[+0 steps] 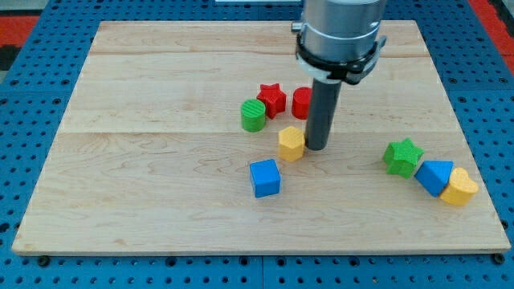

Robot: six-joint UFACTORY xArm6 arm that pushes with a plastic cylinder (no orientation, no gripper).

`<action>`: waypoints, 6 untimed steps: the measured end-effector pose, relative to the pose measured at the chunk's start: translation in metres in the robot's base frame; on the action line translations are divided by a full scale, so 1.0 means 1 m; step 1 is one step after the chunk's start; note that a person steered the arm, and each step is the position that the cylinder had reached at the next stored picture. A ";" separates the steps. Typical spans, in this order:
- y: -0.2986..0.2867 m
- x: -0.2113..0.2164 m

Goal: Slightly push the green star towards the top left to the blue triangle

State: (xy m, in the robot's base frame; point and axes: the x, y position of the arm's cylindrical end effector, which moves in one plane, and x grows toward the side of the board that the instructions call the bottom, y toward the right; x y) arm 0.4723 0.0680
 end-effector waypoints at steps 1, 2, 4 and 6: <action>-0.027 0.015; -0.034 0.024; 0.011 0.019; 0.081 0.064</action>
